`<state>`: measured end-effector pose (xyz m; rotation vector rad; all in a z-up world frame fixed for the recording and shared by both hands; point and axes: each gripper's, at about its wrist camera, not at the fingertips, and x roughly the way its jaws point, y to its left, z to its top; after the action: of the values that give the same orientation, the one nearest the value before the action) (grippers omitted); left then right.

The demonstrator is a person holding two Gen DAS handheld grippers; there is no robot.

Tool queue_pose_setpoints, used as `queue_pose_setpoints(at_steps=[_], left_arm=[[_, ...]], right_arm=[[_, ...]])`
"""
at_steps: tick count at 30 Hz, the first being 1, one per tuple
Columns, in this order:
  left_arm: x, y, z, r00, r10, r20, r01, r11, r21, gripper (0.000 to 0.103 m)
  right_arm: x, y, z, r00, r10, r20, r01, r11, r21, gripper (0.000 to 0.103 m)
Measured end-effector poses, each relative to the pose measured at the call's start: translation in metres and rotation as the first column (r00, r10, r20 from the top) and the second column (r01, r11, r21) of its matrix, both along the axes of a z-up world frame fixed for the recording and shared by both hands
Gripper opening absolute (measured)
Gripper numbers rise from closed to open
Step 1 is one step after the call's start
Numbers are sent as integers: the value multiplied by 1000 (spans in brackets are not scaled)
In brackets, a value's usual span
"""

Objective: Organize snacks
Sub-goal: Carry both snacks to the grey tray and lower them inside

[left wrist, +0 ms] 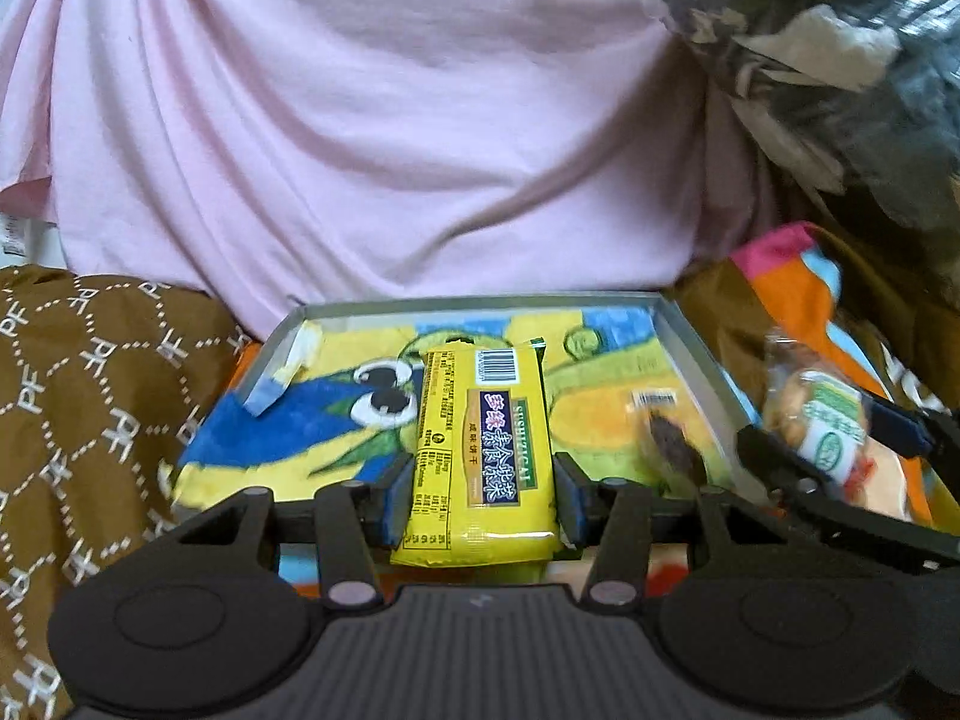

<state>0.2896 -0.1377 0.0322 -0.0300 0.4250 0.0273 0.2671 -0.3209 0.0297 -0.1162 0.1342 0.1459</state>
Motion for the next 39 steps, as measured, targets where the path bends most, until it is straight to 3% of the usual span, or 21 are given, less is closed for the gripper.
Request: queue_pose_setpoints(at_steps=[7,16,24,30,39], left_arm=[[45,-4,1,999,36,-1,-36,999,16,52],[82,-1,-10,995,84,-62,-87,995,-43,52],[91,-2,-17,993,68,-96,-74,996,-55,52],[93,-1,-23,991,73,-112,-79,996,-46,52],[94,-4,-30,989,64,-137,-71,997,-42,53]], right_arm=[[28,7,-11,1000,-18,2,18,1000,3,60],[52,5,-24,995,1,-102,4,999,50,61],[57,7,-29,992,25,-121,-20,999,46,64],[57,22,-34,995,-11,-100,5,998,-64,66],[59,22,-36,994,-12,-113,6,998,-57,71]])
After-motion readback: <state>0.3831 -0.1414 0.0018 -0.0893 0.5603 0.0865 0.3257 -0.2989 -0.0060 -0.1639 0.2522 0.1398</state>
